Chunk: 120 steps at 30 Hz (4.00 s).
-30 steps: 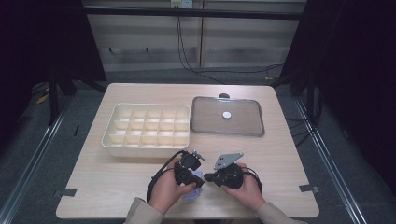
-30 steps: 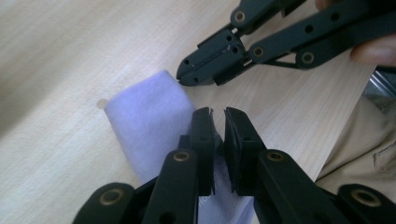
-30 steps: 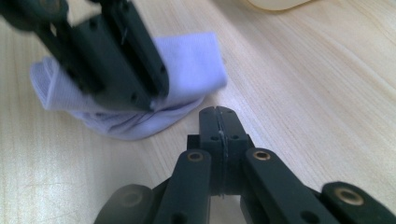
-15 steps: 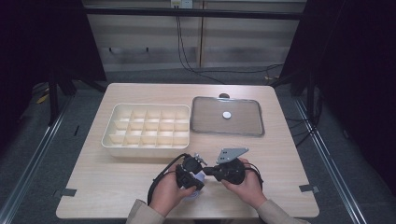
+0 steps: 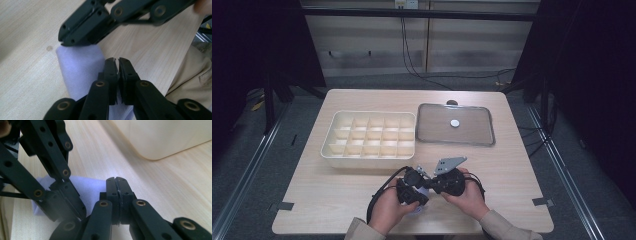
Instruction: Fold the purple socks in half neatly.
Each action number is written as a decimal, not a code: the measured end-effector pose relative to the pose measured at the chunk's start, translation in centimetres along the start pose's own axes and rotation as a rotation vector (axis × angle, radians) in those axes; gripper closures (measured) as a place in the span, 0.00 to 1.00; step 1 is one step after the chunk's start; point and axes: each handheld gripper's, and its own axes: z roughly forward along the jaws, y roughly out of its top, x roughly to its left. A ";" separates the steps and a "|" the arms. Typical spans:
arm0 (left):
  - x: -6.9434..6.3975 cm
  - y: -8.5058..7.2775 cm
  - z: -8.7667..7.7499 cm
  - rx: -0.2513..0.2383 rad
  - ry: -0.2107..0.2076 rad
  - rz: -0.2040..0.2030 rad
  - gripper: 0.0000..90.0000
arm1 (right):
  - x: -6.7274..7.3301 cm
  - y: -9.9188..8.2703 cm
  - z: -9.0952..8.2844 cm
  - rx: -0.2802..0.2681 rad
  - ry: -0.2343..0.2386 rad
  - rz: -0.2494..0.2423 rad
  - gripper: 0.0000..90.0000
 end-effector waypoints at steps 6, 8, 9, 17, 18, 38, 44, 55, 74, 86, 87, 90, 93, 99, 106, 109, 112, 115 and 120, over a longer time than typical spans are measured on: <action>0.0 0.0 -0.5 -0.010 -0.004 -0.017 0.84 | 0.2 -0.1 0.8 0.020 0.016 -0.015 1.00; 0.1 0.1 -0.9 -0.014 -0.006 -0.029 0.79 | 0.3 -0.1 0.8 0.026 0.015 -0.014 1.00; 0.1 0.1 -1.1 -0.020 -0.001 -0.032 0.78 | 0.3 -0.2 0.8 0.025 0.019 -0.015 1.00; 0.6 0.1 -2.9 -0.025 0.035 -0.062 0.83 | 0.2 -0.5 0.8 0.029 0.012 -0.009 1.00; 0.7 0.0 -3.0 -0.006 0.044 -0.066 0.87 | 0.2 -0.5 0.8 0.032 0.011 -0.011 1.00; 1.0 -2.0 -3.6 0.043 0.059 -0.099 0.88 | 0.6 -0.3 0.7 0.028 0.009 -0.020 0.98; 1.7 -2.5 -2.0 0.065 0.061 -0.112 0.87 | 0.7 -0.2 0.7 0.025 0.009 -0.021 0.98; 2.4 -1.7 -3.1 -0.024 0.060 -0.170 0.63 | 0.4 -0.5 0.3 0.020 -0.004 -0.011 0.97; 2.1 -1.4 -0.5 0.029 0.023 -0.200 0.48 | -0.1 -1.2 -0.7 0.024 -0.030 0.005 0.94; 1.2 -0.9 0.5 0.078 0.059 -0.154 0.73 | -1.7 -2.6 -2.7 0.018 -0.092 0.059 0.90; 1.2 -0.9 0.5 0.078 0.059 -0.154 0.74 | -1.8 -2.7 -2.8 0.016 -0.092 0.062 0.88; 1.4 -0.8 0.2 0.076 0.069 -0.131 0.75 | -1.9 -3.0 -2.8 0.017 -0.100 0.068 0.84; 1.7 -0.9 -0.1 0.074 0.067 -0.137 0.75 | -1.9 -3.2 -2.6 0.030 -0.111 0.068 0.78; 2.4 -1.0 -1.1 0.056 0.084 -0.140 0.75 | -2.1 -3.7 -2.3 0.049 -0.130 0.080 0.68; 3.3 -1.2 -2.5 0.020 0.105 -0.162 0.75 | -2.4 -4.0 -2.0 0.049 -0.135 0.087 0.58; 3.7 -1.3 -2.9 0.018 0.114 -0.162 0.75 | -2.4 -4.1 -2.0 0.047 -0.130 0.085 0.52; 4.0 -1.5 -3.2 0.019 0.115 -0.164 0.75 | -2.1 -4.2 -1.9 0.043 -0.132 0.062 0.45; 4.4 -1.6 -3.5 0.017 0.118 -0.170 0.75 | -2.0 -4.3 -1.8 0.044 -0.138 0.049 0.44; 5.3 -2.1 -4.5 0.004 0.132 -0.189 0.75 | -1.9 -4.6 -1.7 0.019 -0.135 0.034 0.38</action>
